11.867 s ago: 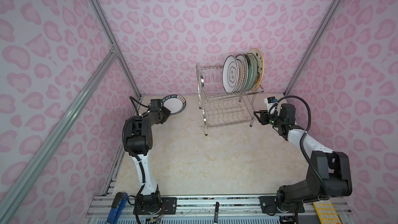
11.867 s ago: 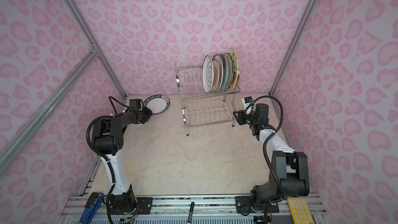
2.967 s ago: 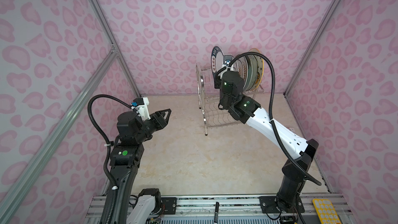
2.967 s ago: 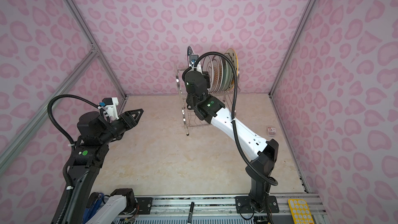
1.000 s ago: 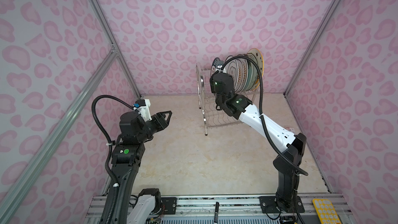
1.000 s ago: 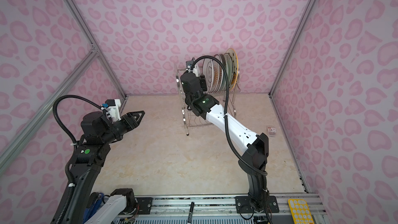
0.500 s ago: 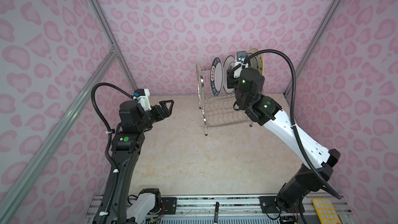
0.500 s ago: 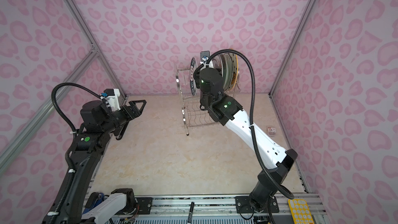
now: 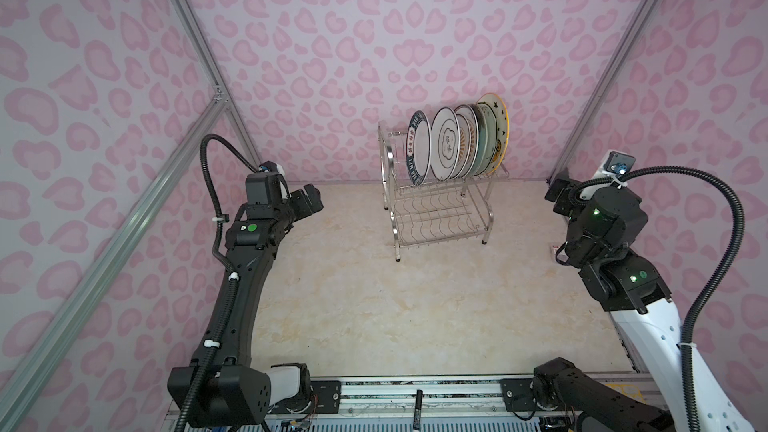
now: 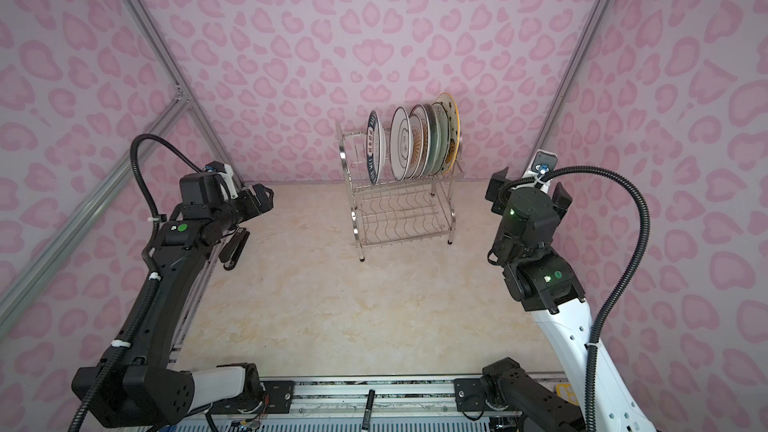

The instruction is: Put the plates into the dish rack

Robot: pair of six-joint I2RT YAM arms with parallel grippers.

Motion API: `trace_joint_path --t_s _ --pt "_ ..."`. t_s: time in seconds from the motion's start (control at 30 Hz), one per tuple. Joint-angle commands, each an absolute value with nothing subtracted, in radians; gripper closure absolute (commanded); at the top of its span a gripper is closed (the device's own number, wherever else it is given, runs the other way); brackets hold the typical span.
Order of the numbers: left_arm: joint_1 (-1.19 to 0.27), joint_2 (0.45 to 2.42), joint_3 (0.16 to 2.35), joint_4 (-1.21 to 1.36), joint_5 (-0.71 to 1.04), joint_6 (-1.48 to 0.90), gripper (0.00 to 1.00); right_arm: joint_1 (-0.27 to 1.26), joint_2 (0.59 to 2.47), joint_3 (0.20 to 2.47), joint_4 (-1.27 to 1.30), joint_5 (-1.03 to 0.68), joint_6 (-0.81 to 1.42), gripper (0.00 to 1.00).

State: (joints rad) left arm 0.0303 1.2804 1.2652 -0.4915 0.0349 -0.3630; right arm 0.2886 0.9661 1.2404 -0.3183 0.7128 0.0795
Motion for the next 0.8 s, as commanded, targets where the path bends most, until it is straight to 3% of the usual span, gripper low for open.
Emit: trace_joint_path --t_s 0.0,0.27,0.53,0.63,0.77 --pt "0.055 1.261 1.097 -0.27 -0.044 -0.269 0.02 0.167 0.937 1.103 -0.323 0.62 0.176 0.01" --pt "0.073 1.173 0.554 0.432 -0.048 -0.067 0.02 -0.074 0.907 0.601 0.192 0.252 0.116 0.01" --pt "0.133 1.324 0.419 0.7 0.033 -0.141 0.02 -0.122 1.049 0.35 0.585 0.103 0.094 0.01" --pt "0.135 1.393 0.338 0.914 0.041 -0.157 0.02 -0.124 1.08 0.311 0.636 0.103 0.079 0.01" --pt "0.129 1.42 0.336 0.933 0.132 -0.106 0.02 -0.126 1.122 0.269 0.681 0.092 0.097 0.01"
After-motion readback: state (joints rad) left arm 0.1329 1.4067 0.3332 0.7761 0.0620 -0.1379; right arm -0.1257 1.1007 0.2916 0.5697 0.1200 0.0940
